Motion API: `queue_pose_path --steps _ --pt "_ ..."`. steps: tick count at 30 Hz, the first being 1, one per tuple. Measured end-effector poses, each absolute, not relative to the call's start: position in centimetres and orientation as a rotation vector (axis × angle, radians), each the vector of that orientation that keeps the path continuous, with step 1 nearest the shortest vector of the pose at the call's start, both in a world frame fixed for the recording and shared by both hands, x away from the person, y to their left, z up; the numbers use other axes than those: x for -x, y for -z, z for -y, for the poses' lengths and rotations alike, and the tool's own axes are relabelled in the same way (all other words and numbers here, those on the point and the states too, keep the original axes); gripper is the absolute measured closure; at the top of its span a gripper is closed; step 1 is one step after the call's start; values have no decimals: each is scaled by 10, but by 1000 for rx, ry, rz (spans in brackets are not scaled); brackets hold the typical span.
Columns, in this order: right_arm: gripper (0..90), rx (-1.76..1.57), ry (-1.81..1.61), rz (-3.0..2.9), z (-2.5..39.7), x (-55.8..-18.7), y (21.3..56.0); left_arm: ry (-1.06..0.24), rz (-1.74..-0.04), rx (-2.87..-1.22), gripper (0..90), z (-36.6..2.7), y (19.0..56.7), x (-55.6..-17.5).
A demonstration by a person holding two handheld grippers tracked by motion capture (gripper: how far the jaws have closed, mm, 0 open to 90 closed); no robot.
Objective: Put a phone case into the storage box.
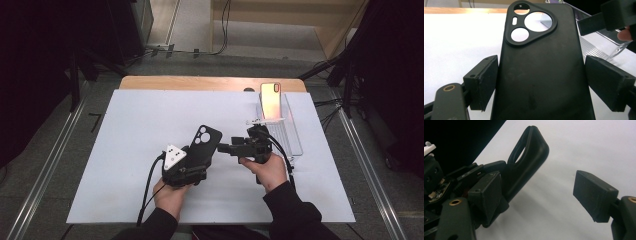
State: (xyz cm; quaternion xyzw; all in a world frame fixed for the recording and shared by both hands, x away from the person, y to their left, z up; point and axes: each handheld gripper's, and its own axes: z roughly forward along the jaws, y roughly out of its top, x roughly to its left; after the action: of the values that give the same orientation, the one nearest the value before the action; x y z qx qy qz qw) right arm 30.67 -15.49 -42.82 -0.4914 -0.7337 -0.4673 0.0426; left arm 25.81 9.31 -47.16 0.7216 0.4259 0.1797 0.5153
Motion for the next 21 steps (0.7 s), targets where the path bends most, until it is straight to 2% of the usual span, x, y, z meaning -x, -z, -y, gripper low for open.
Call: queue_pose_path --steps 17,19,21 --pt "220 1504 1452 2178 140 -322 429 -455 -996 -1671 146 -87 474 -247" --pt "230 1507 1454 2169 140 -323 429 -448 -997 -1672 146 -86 474 -247" --pt "279 1506 1457 2150 140 -325 429 -430 -993 -1665 146 -85 474 -246"
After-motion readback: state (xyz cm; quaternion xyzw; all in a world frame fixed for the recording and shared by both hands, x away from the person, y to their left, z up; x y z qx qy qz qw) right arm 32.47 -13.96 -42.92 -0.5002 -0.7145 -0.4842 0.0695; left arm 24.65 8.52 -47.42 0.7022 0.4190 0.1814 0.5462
